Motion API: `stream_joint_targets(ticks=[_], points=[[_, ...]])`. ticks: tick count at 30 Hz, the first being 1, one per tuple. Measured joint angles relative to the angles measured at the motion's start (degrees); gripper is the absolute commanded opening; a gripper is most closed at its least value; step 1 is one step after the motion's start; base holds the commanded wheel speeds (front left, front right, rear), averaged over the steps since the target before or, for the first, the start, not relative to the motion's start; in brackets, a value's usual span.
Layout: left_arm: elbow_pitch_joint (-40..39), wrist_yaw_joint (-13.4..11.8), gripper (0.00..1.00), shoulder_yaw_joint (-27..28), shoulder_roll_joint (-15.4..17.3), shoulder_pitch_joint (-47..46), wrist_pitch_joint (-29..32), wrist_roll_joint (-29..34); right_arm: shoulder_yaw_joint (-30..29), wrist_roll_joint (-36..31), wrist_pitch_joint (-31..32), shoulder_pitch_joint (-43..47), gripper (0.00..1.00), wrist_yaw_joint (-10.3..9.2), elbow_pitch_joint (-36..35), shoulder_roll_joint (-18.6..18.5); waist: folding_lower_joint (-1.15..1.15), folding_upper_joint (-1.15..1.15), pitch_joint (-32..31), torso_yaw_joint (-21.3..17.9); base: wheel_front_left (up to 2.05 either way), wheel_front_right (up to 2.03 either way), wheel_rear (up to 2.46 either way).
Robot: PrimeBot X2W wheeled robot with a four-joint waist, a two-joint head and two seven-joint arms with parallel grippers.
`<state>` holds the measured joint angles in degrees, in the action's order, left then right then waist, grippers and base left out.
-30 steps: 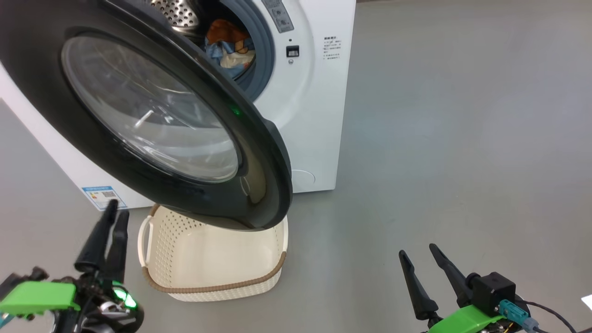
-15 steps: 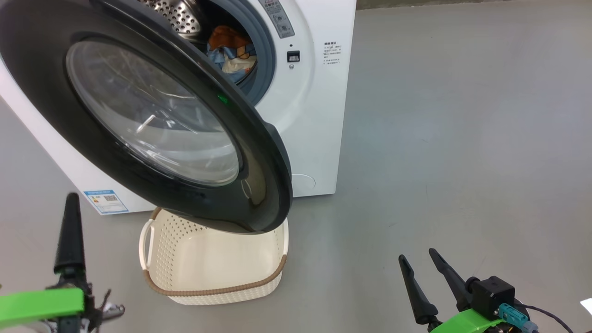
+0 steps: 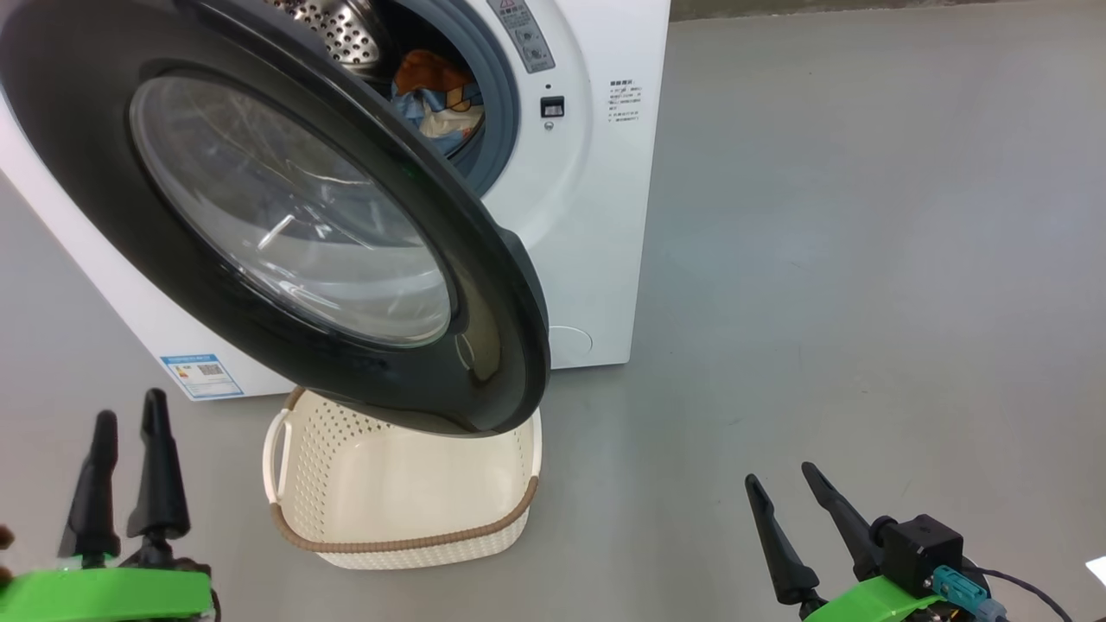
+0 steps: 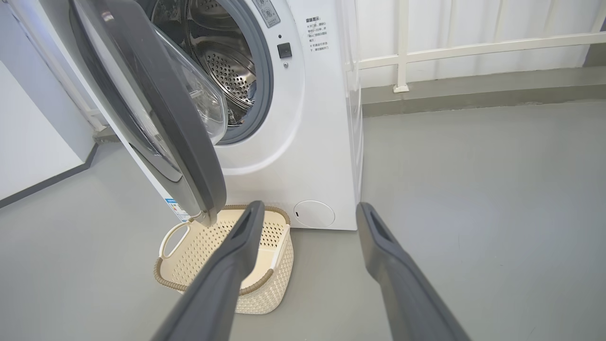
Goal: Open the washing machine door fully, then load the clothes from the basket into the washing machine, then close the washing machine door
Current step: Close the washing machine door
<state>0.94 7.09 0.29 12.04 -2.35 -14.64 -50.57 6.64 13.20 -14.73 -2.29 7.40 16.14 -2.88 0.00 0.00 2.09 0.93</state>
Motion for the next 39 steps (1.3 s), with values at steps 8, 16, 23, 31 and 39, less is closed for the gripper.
stream_joint_targets(ticks=[8, 16, 23, 31, 39], points=[[-2.14, 0.24, 1.0, 1.29, -1.97, 1.15, 0.0, 18.33, 0.0, 0.01, 0.0, 0.0, 1.0, 0.0, -0.18, -0.02, 0.0, 0.0, 0.08, -0.02, 0.0, 0.0, 0.0], [-1.99, 0.25, 1.0, 3.54, -4.87, 3.78, 0.0, 29.48, 0.02, 0.01, 0.0, 0.0, 1.0, 0.0, -0.43, -0.01, 0.0, 0.0, 0.04, -0.31, 0.0, 0.0, 0.0], [-0.08, 0.25, 1.0, 3.32, -6.41, 6.25, 0.0, 33.31, 0.01, 0.08, 0.0, 0.01, 1.0, 0.0, -0.74, 0.0, 0.0, 0.0, -0.08, -0.49, 0.0, 0.0, 0.0], [2.65, 0.26, 1.0, 4.31, -7.2, 7.32, 0.0, 37.89, 0.03, 0.09, 0.0, 0.01, 1.0, 0.0, -1.03, 0.0, 0.0, 0.0, -0.4, -0.72, 0.0, 0.0, 0.0], [2.86, 0.26, 1.0, 3.43, -7.48, 8.98, 0.0, 38.86, -0.01, 0.09, 0.0, 0.3, 1.0, 0.0, -1.32, -0.01, 0.0, 0.0, -0.51, -0.93, 0.0, 0.0, 0.0]])
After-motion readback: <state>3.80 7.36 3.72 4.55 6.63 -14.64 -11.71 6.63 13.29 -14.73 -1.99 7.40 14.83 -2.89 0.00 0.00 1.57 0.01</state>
